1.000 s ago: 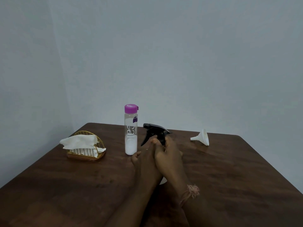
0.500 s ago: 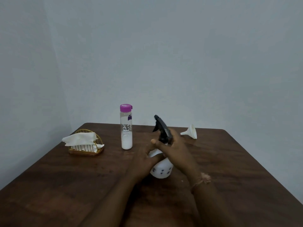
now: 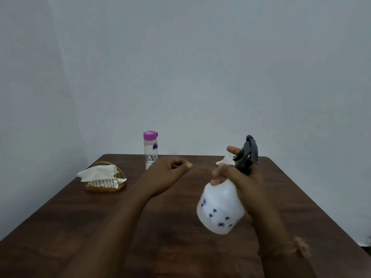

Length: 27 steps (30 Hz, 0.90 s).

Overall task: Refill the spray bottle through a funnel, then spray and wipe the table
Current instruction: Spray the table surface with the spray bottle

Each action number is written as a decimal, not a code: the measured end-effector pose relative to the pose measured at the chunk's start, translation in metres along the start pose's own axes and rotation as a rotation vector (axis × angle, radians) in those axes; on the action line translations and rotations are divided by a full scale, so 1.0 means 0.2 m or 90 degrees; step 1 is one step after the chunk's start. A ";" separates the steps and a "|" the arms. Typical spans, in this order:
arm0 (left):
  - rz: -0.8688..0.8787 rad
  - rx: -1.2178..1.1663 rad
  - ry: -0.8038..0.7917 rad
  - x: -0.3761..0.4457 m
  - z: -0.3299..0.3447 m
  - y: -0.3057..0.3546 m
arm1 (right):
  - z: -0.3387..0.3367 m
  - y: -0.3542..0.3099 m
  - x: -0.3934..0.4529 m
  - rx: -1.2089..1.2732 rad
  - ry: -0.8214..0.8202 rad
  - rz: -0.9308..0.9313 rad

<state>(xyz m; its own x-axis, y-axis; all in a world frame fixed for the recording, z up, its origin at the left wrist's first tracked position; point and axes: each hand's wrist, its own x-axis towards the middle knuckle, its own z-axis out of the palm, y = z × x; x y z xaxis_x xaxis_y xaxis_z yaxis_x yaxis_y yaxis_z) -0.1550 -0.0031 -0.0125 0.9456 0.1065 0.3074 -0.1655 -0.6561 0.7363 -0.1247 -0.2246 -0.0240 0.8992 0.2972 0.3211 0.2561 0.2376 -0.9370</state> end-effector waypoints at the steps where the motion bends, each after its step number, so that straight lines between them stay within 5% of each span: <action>1: -0.018 0.105 0.063 0.03 0.00 -0.02 | 0.00 0.00 0.00 0.001 0.011 0.021; 4: -0.056 0.265 0.113 0.13 0.10 -0.10 | 0.08 0.06 -0.01 -0.100 0.022 0.089; 9: -0.058 0.453 0.039 0.20 0.26 -0.24 | 0.18 0.15 -0.04 -0.130 0.009 0.201; 18: -0.132 0.460 0.042 0.16 0.31 -0.36 | 0.10 0.15 -0.05 -0.177 -0.050 0.350; 27: -0.160 0.460 0.030 0.17 0.28 -0.39 | 0.09 0.19 -0.04 -0.245 -0.046 0.356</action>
<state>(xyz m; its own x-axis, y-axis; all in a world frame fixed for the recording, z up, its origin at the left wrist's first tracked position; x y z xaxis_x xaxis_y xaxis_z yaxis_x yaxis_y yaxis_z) -0.0938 0.0103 -0.0923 0.9152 0.3376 0.2202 0.2920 -0.9319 0.2153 -0.1277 -0.2014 -0.0602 0.9105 0.3436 -0.2299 -0.1207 -0.3108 -0.9428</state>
